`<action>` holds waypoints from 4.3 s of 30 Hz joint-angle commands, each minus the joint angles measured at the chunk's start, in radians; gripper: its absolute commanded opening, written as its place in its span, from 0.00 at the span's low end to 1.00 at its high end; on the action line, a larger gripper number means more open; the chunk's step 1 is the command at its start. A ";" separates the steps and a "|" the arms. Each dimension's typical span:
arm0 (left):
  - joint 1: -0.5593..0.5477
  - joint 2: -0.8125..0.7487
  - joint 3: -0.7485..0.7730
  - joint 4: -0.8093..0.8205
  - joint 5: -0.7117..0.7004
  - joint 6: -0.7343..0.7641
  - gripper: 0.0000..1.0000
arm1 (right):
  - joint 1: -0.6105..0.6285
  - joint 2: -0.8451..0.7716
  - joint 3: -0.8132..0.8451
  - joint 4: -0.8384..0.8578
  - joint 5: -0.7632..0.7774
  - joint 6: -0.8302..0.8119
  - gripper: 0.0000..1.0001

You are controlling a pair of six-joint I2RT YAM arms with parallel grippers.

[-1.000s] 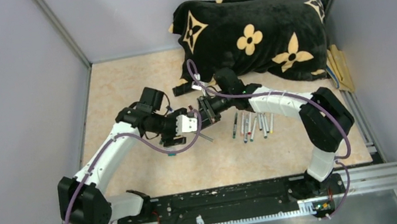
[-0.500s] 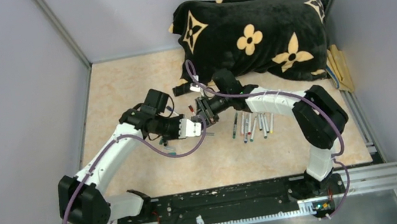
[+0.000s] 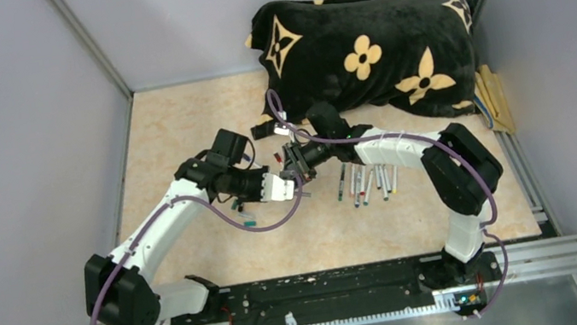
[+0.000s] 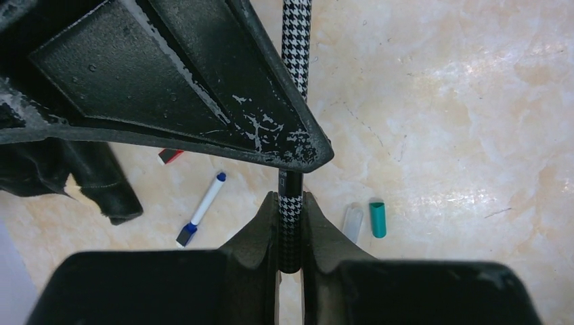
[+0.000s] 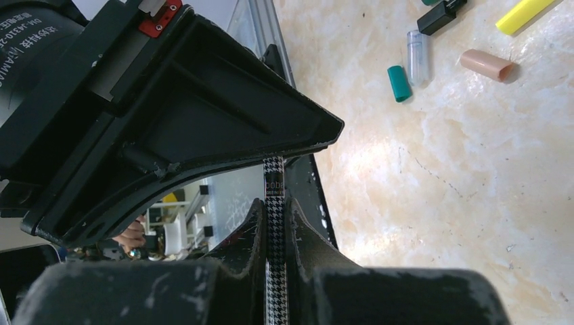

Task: Open the pen caps

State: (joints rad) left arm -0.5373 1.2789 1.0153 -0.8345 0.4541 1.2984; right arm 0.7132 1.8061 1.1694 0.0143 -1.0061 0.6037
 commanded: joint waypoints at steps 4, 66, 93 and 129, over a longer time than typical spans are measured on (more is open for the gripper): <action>-0.003 0.003 -0.026 0.071 -0.185 0.043 0.00 | -0.036 -0.097 -0.051 -0.119 0.007 -0.082 0.00; 0.290 0.370 0.103 0.230 0.052 -0.429 0.53 | 0.026 -0.121 -0.329 -0.049 1.378 0.069 0.17; 0.524 0.162 0.382 -0.033 0.281 -0.516 0.81 | 0.107 -0.034 0.018 -0.043 1.209 -0.186 0.41; 0.612 0.123 0.142 -0.123 0.523 -0.158 0.99 | 0.110 -0.048 -0.059 0.008 0.843 -0.269 0.00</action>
State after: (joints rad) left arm 0.1059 1.4204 1.2499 -0.8814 0.9176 0.9230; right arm 0.8711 1.9106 1.1503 -0.0380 0.1295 0.3000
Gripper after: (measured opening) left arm 0.987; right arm 0.025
